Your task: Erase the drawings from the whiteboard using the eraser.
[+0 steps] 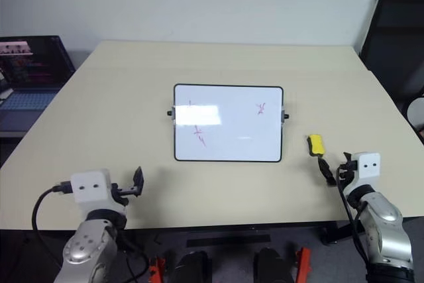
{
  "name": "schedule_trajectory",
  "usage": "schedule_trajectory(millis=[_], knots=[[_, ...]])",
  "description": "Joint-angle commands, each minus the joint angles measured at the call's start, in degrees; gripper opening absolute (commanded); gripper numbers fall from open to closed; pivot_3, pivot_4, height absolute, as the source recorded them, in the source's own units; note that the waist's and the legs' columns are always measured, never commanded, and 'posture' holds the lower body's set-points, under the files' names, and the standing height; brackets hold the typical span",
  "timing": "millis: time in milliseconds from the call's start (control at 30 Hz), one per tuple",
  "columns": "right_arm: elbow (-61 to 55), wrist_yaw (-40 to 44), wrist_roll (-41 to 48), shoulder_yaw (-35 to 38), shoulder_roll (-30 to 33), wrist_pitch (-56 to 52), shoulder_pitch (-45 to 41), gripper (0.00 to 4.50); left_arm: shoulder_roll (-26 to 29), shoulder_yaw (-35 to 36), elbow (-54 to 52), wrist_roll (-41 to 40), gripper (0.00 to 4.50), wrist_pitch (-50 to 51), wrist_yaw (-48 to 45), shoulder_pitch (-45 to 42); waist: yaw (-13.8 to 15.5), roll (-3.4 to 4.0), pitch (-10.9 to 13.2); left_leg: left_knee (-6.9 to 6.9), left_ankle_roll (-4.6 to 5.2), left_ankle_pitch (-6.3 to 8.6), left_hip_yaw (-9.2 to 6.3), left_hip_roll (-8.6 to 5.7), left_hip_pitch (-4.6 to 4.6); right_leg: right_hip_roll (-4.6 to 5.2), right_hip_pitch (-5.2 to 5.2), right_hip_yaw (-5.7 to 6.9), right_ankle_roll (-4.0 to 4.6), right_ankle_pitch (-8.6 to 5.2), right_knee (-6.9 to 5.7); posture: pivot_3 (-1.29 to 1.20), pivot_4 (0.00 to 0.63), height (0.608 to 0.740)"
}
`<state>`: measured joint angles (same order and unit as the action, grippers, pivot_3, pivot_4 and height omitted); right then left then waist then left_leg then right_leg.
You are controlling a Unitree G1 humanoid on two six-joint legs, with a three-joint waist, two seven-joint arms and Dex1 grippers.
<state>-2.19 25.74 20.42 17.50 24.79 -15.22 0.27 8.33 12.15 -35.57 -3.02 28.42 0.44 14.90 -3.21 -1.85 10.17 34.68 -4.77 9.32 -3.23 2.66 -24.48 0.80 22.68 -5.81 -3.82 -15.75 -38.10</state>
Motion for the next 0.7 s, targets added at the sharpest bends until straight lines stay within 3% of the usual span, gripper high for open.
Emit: schedule_trajectory(millis=[33,400,700], knots=[[-1.07,-0.01,1.12,2.03,0.91,-0.23,-0.60,4.48,1.00,0.58,1.12,0.53,4.50,-1.53,-0.63,-1.32,0.00,0.00,0.00,0.02,0.00,0.00,0.00,0.00,0.00,0.00,0.00,0.00,0.00,0.00,0.00,0.00,0.150,0.740],[-10.25,-1.18,2.38,1.77,1.13,-4.74,0.62,4.48,5.65,2.23,3.09,-2.29,4.50,-5.07,-7.71,-1.21,-0.05,0.01,0.00,0.01,-0.01,0.02,0.01,0.01,0.01,0.01,0.00,-0.01,0.00,0.00,0.03,0.00,0.150,0.740],[-16.81,-6.72,1.96,-1.73,0.66,-17.03,-6.30,4.48,19.70,6.19,2.64,-16.15,4.50,-4.32,-27.19,-7.73,-0.03,0.01,0.01,0.01,-0.01,0.02,0.01,0.02,0.00,0.04,0.06,0.03,0.02,0.00,0.04,0.00,0.150,0.740]])
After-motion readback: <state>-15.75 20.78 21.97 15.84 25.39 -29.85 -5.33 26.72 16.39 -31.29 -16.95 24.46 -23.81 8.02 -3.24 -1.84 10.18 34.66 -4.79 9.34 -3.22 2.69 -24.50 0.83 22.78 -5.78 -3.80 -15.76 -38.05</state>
